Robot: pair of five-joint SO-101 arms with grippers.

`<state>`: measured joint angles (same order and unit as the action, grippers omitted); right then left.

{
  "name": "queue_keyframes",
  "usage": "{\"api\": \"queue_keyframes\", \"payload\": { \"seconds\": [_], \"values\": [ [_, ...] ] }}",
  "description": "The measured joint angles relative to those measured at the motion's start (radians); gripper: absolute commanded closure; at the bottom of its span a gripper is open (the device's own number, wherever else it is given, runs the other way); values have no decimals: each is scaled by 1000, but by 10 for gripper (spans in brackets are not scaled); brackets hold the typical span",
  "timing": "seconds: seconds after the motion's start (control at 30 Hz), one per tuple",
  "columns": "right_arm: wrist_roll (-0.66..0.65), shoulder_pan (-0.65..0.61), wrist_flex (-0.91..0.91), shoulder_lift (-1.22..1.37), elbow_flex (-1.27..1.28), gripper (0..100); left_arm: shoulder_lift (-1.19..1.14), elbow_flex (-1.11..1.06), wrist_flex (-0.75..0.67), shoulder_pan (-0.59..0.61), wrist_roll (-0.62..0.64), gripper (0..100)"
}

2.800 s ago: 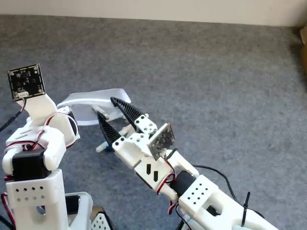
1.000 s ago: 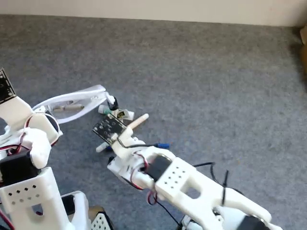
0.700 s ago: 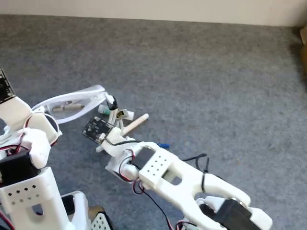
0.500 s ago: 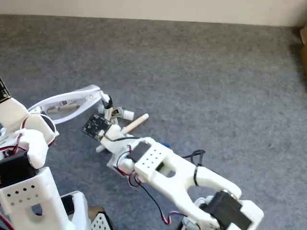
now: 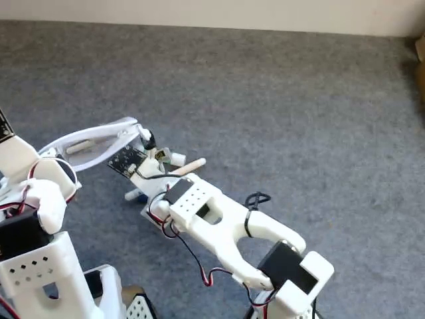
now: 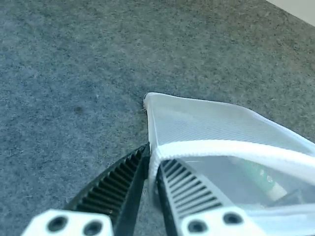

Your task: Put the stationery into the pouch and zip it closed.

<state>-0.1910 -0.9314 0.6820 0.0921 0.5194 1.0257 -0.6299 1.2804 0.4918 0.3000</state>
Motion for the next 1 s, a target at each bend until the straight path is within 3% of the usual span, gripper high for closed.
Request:
{"api": "queue_keyframes", "payload": {
  "seconds": [0.43,0.63,0.8,1.0],
  "values": [
    [-2,26,-57,58,-17,847,0,0,0,2,0,992],
    [-74,40,-114,80,-14,851,0,0,-2,2,0,992],
    [-84,44,-118,80,-14,996,0,0,-2,2,0,992],
    [-89,48,-75,80,-20,993,0,0,-2,2,0,992]
  ]
}}
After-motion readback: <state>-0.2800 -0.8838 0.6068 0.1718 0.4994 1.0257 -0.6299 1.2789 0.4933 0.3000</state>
